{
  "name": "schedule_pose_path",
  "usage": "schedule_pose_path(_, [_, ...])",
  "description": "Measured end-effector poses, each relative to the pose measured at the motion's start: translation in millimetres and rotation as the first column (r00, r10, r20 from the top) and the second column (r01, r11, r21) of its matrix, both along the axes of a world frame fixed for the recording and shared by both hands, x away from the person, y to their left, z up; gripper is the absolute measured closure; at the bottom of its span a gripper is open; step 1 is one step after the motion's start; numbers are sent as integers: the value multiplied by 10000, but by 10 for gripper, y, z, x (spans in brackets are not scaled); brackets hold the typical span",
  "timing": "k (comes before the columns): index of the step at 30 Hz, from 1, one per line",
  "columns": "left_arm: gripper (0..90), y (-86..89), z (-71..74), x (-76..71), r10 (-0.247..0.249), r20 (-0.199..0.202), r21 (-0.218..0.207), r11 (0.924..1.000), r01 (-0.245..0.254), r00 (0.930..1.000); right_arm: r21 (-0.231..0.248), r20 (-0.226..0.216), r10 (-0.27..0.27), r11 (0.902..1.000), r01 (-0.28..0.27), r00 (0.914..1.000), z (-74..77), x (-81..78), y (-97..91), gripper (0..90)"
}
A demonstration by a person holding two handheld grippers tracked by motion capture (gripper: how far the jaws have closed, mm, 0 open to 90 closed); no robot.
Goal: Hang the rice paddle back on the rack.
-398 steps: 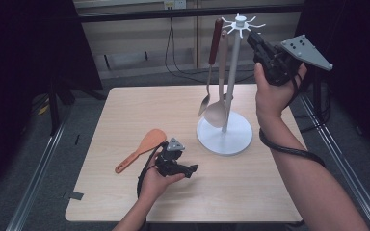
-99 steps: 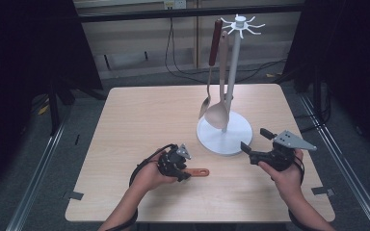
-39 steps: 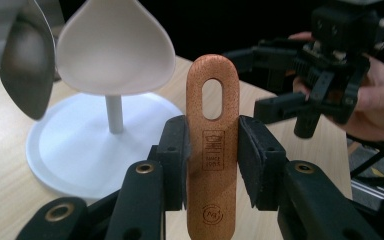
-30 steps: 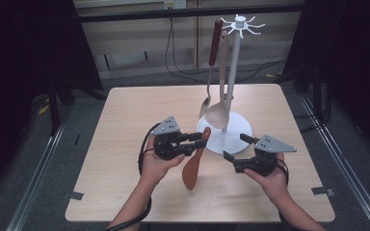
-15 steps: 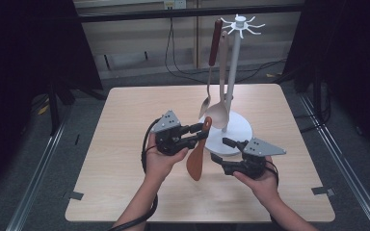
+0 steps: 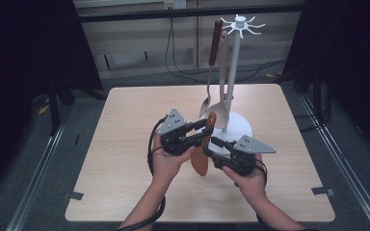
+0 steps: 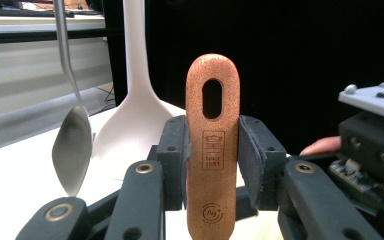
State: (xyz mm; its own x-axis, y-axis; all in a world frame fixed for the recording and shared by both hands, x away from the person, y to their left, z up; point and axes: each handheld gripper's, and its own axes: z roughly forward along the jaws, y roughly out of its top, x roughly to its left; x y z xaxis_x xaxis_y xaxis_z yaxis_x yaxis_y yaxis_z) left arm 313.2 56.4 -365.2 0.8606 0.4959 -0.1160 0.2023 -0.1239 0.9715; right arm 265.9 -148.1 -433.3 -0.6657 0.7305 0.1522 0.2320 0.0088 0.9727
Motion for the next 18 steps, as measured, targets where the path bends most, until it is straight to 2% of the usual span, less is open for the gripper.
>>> schedule_pose_path(3, [660,-27,2,-19,-97,41,-133,9999,97,9999,50,-21,-59,10000,59,10000,-9,19,40,593])
schedule_pose_path(6, [659,-39,1,-29,-115,-77,-152,9998,114,9999,248,-125,-92,9996,95,9999,-24,42,49,731])
schedule_pose_path(7, [659,-34,-1,-29,-120,-68,-203,9997,119,9999,159,107,-228,9996,226,9997,-27,34,37,781])
schedule_pose_path(9, [658,-20,-7,-28,-256,22,-326,9991,257,9997,314,76,-241,9992,239,9997,-24,40,23,804])
schedule_pose_path(11, [656,-10,-9,-26,-257,-97,-266,9993,255,9996,286,96,-259,9993,256,9996,-30,53,-16,827])
schedule_pose_path(12, [654,-11,-17,-24,-326,-29,-271,9991,325,9995,272,26,-37,9996,36,10000,-33,67,-34,830])
schedule_pose_path(15, [647,17,-39,-8,-290,115,-201,9994,293,9995,194,-82,134,9997,-132,9999,-29,75,-86,834])
schedule_pose_path(18, [555,84,-71,26,-223,81,-160,9996,224,9997,268,-274,159,9995,-151,9995,-23,86,-158,833])
